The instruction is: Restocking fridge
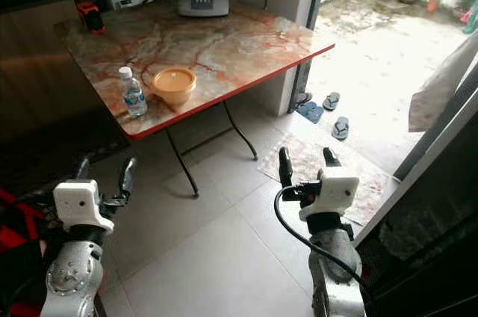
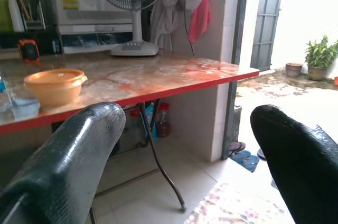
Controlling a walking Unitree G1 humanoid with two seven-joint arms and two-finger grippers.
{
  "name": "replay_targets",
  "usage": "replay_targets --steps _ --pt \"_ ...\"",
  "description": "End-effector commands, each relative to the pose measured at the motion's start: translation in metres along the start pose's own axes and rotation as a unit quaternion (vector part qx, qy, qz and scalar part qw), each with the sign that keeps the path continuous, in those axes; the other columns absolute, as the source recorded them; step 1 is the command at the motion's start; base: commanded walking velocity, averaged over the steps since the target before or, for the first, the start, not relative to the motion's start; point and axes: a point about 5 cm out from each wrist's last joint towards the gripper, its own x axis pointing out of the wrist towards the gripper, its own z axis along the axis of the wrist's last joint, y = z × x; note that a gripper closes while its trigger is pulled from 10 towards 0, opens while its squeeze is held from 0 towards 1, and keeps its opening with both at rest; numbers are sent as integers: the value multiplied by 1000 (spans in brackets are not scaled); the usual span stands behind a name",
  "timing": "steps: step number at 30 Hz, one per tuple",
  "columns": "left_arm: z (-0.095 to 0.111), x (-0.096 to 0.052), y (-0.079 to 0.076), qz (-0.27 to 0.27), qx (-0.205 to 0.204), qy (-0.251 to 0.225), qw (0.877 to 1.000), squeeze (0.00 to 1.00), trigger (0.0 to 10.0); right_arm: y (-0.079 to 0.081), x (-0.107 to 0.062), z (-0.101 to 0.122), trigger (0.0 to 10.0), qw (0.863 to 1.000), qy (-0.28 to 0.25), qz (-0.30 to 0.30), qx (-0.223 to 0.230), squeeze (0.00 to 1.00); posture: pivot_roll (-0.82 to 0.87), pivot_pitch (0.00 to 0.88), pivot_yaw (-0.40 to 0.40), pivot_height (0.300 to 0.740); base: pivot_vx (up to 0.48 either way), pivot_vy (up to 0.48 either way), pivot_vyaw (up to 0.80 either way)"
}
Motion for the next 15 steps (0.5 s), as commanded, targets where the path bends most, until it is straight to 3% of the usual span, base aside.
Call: replay_targets --steps 1,8,11,15 --pt "-5 -6 -8 -18 8 19 1000 0 10000 -1 -6 3 10000 1000 1 5 -16 0 0 0 -19 740 0 0 0" --pt "-4 -10 -8 -17 17 34 999 0 10000 -4 -4 4 10000 1000 -1 -5 -14 0 9 0 -18 740 0 0 0" --pt "-5 -6 -2 4 7 42 999 0 10000 -1 -4 -6 10000 999 26 -12 -17 0 25 0 -18 740 0 0 0" --pt "-2 -1 3 14 6 37 999 0 10000 3 -2 -3 10000 999 19 -23 17 0 16 0 -6 740 0 0 0"
